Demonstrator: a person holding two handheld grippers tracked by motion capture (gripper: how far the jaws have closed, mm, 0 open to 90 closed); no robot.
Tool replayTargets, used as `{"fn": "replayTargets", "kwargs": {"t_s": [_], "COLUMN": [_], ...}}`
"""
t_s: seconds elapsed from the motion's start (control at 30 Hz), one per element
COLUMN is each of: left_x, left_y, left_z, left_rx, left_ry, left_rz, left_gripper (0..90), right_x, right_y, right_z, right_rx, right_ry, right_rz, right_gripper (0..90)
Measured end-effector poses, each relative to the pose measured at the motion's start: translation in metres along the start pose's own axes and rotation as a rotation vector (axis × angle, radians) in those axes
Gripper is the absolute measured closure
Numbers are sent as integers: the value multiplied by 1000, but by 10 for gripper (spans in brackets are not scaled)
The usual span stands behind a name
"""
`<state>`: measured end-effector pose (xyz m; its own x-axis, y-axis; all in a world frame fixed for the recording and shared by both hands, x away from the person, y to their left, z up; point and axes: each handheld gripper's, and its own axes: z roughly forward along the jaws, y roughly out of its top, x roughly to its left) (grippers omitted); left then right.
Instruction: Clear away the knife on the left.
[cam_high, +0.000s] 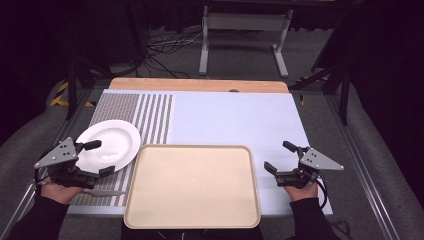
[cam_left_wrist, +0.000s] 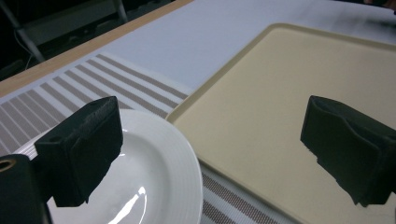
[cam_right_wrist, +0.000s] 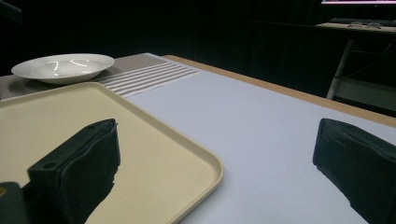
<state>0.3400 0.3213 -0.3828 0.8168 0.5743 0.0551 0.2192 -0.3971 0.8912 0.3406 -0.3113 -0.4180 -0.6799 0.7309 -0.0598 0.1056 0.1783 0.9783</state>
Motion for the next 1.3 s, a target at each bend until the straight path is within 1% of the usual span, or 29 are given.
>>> {"fn": "replayTargets", "kwargs": {"t_s": [0.03, 0.13, 0.17, 0.2, 0.23, 0.37, 0.43, 0.5, 0.53, 0.57, 0.63, 0.67, 0.73, 0.83, 0.9, 1.03, 1.07, 1.17, 1.2, 1.3], "left_x": [0, 2, 2, 2, 3, 4, 5, 6, 6, 7, 10, 10, 12, 14, 15, 20, 21, 22, 22, 22], "left_y": [0, 1, 2, 2, 4, 5, 5, 5, 5, 5, 5, 5, 5, 4, 2, -4, -5, -8, -8, -11], "left_z": [-1, -3, -3, -3, -4, -6, -7, -8, -8, -9, -13, -13, -15, -17, -18, -18, -18, -17, -17, -16], "left_rx": [4, 36, 60, 60, 92, 170, 201, 245, 245, 292, 341, 341, 377, 448, 483, 541, 571, 624, 624, 681], "left_ry": [1, -3, -10, -10, -31, -48, -59, -70, -70, -80, -86, -86, -92, -99, -105, -116, -121, -129, -129, -144], "left_rz": [-1, 9, 20, 20, 30, 52, 61, 72, 72, 88, 99, 99, 109, 130, 137, 134, 142, 161, 161, 167], "left_gripper": [63, 63, 63, 65, 71, 69, 70, 72, 72, 72, 79, 81, 85, 92, 93, 96, 97, 106, 107, 111], "right_x": [0, 0, 0, 0, 0, -1, -1, -1, -1, -1, -1, -1, -1, -1, -1, -1, -1, -1, -1, -1], "right_y": [0, 0, 0, -1, -1, -2, -1, -1, -1, -1, -1, -1, -1, -1, -1, -1, -2, -1, -1, -2], "right_z": [1, 1, 1, 1, 1, 2, 2, 1, 1, 1, 1, 1, 1, 2, 2, 2, 2, 2, 1, 2], "right_rx": [2, 7, 7, 6, 9, 12, 7, 3, 3, 3, 3, 3, 4, 1, 2, 1, 1, 1, 0, 3], "right_ry": [0, 2, 1, 3, 2, 6, 6, 9, 6, 6, 13, 13, 15, 19, 20, 23, 23, 20, 20, 20], "right_rz": [-2, -4, -3, -1, 1, 4, 5, 8, 12, 12, 11, 11, 13, 10, 13, 10, 11, 9, 9, 10], "right_gripper": [15, 16, 16, 16, 16, 16, 16, 16, 16, 16, 16, 16, 16, 16, 16, 16, 16, 16, 16, 16]}}
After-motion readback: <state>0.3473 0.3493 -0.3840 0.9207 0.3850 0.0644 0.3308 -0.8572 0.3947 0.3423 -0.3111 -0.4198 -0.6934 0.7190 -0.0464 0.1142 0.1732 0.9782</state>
